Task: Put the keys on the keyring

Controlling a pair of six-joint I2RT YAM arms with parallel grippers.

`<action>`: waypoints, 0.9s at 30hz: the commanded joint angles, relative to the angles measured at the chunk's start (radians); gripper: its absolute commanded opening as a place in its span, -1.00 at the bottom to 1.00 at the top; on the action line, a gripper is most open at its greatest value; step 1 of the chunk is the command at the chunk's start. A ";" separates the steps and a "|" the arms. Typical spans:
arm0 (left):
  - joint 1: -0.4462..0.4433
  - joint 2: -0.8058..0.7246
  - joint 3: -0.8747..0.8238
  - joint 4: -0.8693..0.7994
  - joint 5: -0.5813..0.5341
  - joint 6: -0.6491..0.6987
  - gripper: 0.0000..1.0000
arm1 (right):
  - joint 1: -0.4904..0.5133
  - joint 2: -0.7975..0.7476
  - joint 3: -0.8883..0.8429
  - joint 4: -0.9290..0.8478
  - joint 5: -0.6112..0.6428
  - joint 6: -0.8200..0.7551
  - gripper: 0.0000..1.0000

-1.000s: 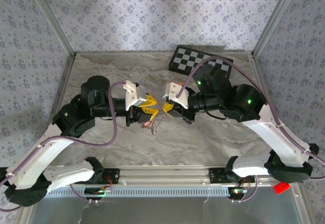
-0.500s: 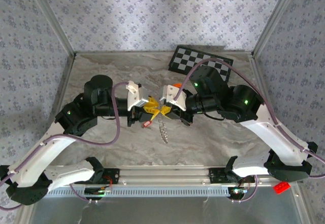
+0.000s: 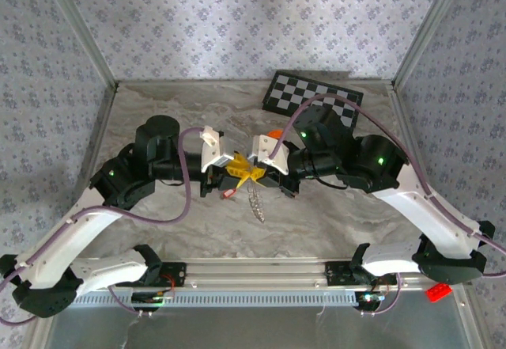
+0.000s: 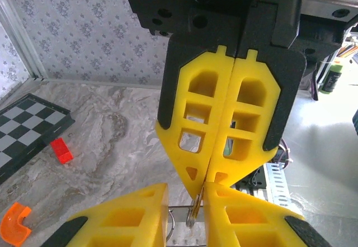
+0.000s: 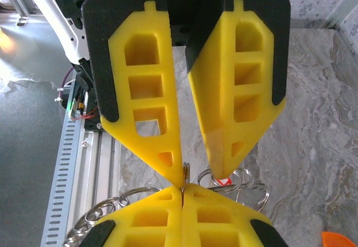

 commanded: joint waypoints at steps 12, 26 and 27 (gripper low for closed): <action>0.024 0.010 -0.001 0.014 0.013 -0.025 -0.55 | 0.012 -0.066 -0.039 0.089 0.042 -0.004 -1.00; 0.027 0.022 0.015 0.038 0.041 -0.022 -0.65 | 0.014 -0.075 -0.067 0.118 -0.008 -0.007 -1.00; 0.027 0.021 0.009 0.045 0.041 -0.022 -0.68 | 0.014 -0.077 -0.070 0.120 -0.010 -0.005 -1.00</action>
